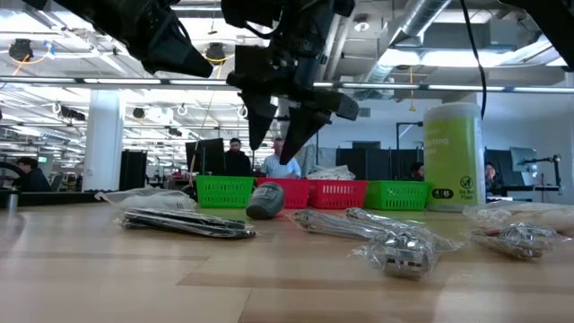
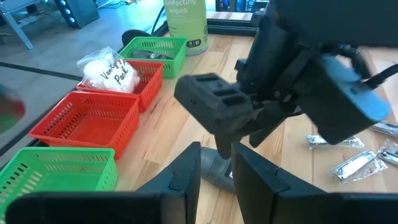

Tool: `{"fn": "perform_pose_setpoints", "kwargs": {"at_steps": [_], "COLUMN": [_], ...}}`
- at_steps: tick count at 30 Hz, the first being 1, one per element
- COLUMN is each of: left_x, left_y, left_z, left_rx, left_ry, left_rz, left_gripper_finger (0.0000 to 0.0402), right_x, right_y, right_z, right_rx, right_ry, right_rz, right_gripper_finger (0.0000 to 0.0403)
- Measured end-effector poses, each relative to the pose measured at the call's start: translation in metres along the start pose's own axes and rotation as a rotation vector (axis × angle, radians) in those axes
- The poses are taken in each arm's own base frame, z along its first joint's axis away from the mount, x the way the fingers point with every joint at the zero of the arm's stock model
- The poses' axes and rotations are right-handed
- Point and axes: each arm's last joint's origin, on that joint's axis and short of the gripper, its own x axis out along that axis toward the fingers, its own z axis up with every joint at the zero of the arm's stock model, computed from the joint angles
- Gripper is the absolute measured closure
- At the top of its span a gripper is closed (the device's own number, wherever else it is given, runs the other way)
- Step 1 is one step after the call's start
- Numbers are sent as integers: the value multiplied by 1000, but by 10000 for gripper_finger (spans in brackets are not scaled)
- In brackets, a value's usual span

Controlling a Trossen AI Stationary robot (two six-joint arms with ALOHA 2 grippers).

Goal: Pick & Place Travel size toiletries
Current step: Put the gray deodorant into the right green bin

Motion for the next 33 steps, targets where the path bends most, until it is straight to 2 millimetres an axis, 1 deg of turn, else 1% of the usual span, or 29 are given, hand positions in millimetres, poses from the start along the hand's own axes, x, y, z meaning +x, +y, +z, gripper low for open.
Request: {"fn": "perform_pose_setpoints", "kwargs": {"at_steps": [3,9,16,18,21,22,24,27,33], "left_x": [0,0,0,0,0,0,0,0,0], "left_y": [0,0,0,0,0,0,0,0,0], "left_z": [0,0,0,0,0,0,0,-2,-2], "left_rx": [0,1,1,1,4,10,27,33,36], "left_ry": [0,0,0,1,2,2,2,6,11], "left_rz": [0,0,0,0,0,1,0,1,1], "left_gripper_finger": [321,321,321,321,321,321,321,321,321], "right_x": [8,11,14,24,38,41,45,55,57], "right_y": [3,0,-8,-8,-3,-5,-2,-4,-4], "right_z": [-4,-7,-11,-12,-16,-14,-16,-13,-14], "right_rx": [-50,-38,-40,-36,-37,-45,-73,-83,-76], "right_ry": [30,-5,-54,-46,-8,-15,33,46,34], "right_rz": [5,6,-9,-1,58,38,44,6,19], "right_gripper_finger": [152,152,152,152,152,152,152,152,152]}}
